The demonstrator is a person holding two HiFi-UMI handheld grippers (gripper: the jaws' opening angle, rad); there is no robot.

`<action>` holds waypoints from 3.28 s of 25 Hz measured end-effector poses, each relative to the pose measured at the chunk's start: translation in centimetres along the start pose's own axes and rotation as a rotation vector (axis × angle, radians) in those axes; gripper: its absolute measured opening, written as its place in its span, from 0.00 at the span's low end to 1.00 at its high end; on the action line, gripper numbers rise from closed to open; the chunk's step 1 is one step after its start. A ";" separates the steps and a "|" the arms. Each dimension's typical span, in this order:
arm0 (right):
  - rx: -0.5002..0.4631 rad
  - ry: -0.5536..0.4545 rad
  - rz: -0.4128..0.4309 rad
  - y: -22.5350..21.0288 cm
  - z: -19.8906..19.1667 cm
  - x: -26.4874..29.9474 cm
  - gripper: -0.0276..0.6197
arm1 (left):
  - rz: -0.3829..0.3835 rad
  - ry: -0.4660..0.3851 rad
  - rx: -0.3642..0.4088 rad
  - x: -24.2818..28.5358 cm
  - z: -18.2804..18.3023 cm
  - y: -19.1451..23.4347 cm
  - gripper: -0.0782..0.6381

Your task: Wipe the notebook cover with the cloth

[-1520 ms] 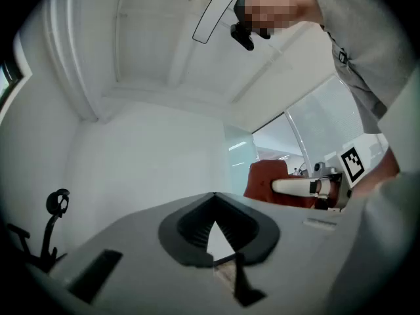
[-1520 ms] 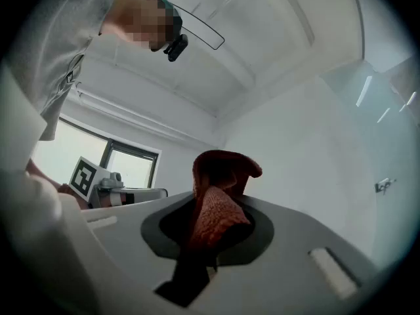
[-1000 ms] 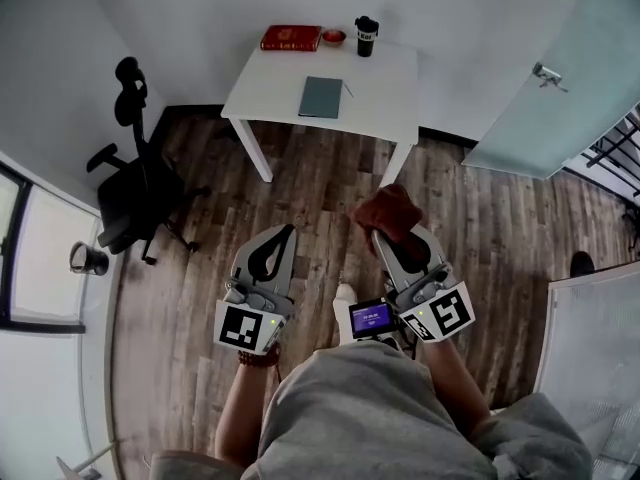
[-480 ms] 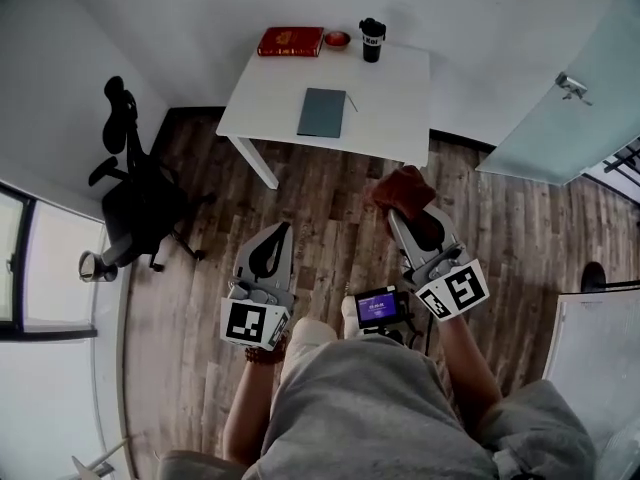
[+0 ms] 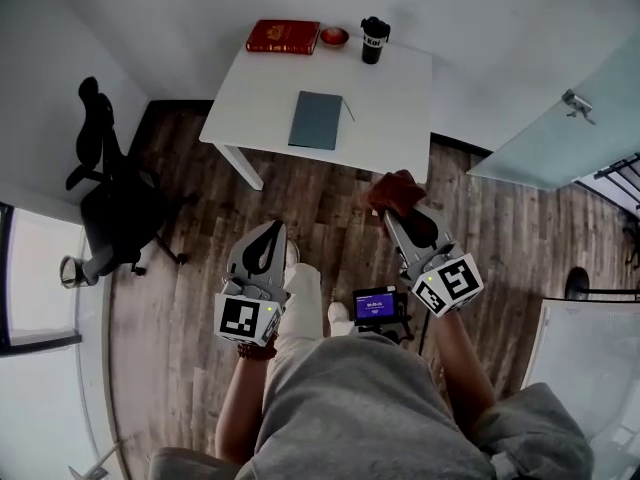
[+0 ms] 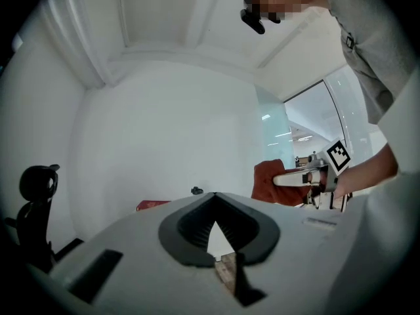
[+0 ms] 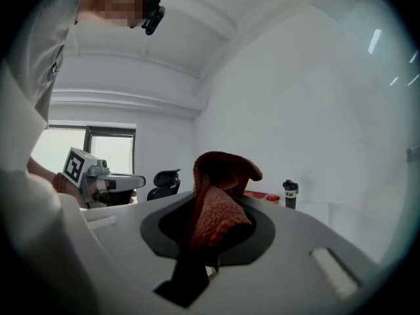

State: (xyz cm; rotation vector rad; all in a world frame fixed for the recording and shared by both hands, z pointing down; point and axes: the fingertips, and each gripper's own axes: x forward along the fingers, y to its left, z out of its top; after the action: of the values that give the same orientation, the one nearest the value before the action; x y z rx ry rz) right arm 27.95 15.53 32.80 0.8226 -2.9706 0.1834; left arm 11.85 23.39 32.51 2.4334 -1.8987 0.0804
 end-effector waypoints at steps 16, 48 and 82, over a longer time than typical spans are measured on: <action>0.034 0.140 -0.193 -7.5 2.6 18.2 0.17 | -0.197 -0.011 -0.025 13.2 -1.4 17.3 0.10; -0.554 0.707 0.080 -17.5 -16.0 39.2 0.17 | -0.413 0.317 -0.104 25.8 -18.6 22.8 0.23; -0.698 1.080 0.402 -20.2 -28.5 47.0 0.17 | -0.603 0.767 0.060 28.2 -34.5 18.0 0.42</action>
State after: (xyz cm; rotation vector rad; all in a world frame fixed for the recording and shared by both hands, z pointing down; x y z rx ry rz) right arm -1.30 -21.95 67.02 -0.0221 -1.8888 -0.2951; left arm 0.99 -5.69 69.20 2.3727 -0.8338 0.8862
